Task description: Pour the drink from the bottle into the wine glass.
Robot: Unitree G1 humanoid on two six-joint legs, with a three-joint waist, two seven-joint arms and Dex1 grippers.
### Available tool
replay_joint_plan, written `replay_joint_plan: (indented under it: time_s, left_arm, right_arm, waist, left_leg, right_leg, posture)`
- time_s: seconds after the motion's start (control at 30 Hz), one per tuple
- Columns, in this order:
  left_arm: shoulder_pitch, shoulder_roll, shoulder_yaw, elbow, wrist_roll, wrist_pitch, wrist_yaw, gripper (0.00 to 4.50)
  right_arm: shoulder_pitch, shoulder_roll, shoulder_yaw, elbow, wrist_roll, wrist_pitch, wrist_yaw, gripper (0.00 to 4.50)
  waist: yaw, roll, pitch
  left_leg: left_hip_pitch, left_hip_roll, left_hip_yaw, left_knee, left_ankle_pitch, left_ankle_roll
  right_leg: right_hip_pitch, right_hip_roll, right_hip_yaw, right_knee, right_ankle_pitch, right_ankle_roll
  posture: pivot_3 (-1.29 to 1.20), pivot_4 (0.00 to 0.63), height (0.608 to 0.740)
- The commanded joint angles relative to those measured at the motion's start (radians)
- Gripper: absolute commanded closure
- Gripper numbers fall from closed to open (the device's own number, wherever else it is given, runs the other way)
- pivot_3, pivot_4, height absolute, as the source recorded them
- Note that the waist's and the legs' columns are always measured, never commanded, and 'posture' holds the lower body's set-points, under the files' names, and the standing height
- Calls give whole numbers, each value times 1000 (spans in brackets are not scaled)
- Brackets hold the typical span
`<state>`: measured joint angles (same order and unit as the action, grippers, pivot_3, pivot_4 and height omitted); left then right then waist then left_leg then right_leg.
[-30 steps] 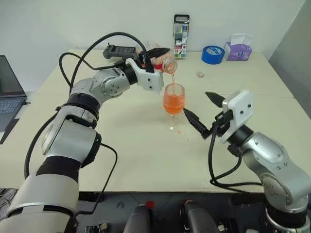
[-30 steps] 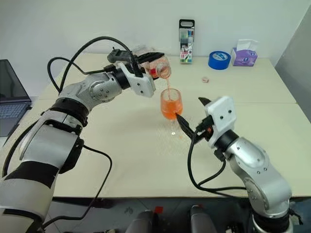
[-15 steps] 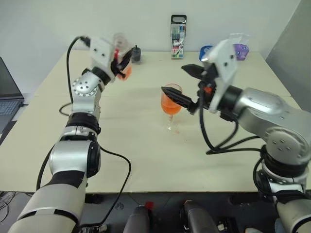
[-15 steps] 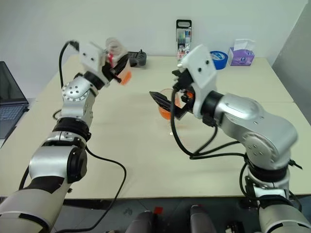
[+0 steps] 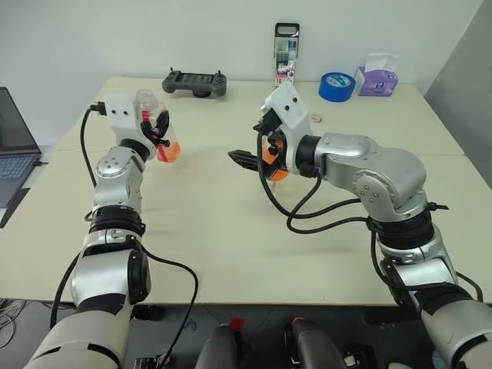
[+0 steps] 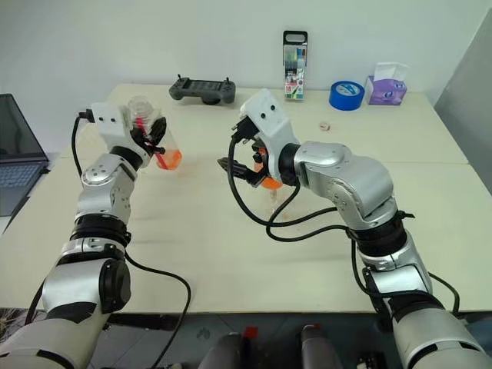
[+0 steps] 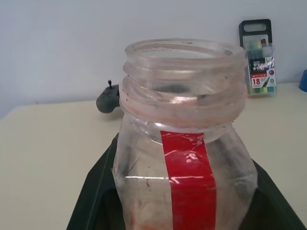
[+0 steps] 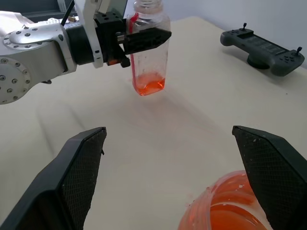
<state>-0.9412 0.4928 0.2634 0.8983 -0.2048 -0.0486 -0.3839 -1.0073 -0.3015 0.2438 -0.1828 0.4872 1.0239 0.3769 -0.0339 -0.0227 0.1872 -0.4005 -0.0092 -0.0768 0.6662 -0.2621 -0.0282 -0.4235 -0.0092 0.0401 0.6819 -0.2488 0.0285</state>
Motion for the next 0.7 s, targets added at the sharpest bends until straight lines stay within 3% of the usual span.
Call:
replay_joint_plan:
  time_s: [0.03, 0.23, 0.5, 0.7]
  left_arm:
    - [13, 5, 35, -47, -44, 23, -17, 2756]
    - [40, -9, 39, -55, -67, 39, -38, 2756]
    - [90, -1, -18, -81, 9, -8, -9, 2756]
    - [108, -2, -11, -108, 16, -6, 30, 799]
  right_arm:
    - [-44, 11, -3, -6, -26, -41, 35, 0]
    - [-48, 19, -12, -3, -47, -47, 70, 0]
    - [-34, 23, -28, -12, -50, -57, 97, 0]
    - [-21, 23, -33, -14, -49, -66, 113, 0]
  waist:
    - [0, 0, 0]
    - [0, 0, 0]
    - [1, 0, 0]
    - [1, 0, 0]
  left_leg:
    - [0, 0, 0, 0, 0, 0]
    - [0, 1, 0, 0, 0, 0]
    - [1, 1, 0, -1, 0, 0]
    - [1, 1, 0, -1, 0, 0]
  right_leg:
    - [0, 0, 0, 0, 0, 0]
    - [0, -2, 0, 0, 0, 0]
    - [0, -3, 0, 0, 0, 0]
    - [0, -3, 0, 0, 0, 0]
  posture:
    - [0, 150, 740]
    - [0, 150, 740]
    - [0, 150, 740]
    - [0, 150, 740]
